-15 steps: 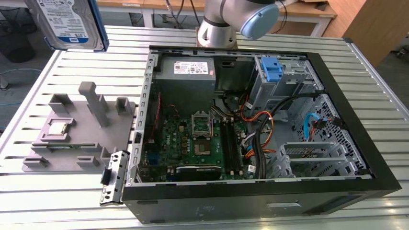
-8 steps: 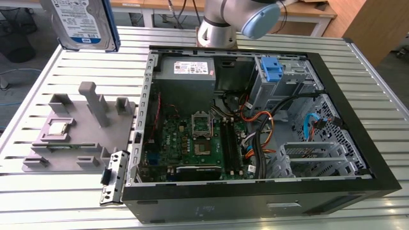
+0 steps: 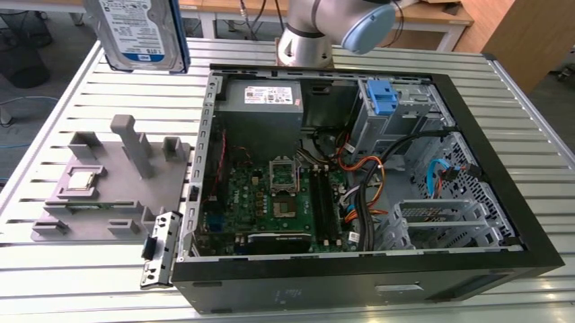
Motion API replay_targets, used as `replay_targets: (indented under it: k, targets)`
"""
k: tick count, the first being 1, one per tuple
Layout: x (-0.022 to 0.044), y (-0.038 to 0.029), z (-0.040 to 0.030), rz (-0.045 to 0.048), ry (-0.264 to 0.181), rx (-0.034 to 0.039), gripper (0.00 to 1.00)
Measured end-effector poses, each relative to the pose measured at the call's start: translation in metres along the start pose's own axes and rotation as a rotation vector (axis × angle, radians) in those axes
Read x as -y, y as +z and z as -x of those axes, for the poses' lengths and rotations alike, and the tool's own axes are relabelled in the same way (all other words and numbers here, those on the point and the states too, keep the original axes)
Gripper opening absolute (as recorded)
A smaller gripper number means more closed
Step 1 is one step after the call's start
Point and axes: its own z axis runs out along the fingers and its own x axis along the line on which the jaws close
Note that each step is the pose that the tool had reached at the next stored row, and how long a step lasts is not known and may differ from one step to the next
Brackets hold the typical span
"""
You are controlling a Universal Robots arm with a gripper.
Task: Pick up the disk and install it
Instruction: 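Pick up the disk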
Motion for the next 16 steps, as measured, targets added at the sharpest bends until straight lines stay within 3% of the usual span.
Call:
replay_targets:
  k: [16]
  targets:
    - [0.0661,-0.0021,0.0021,0.0002,0.000,0.0001,0.35]
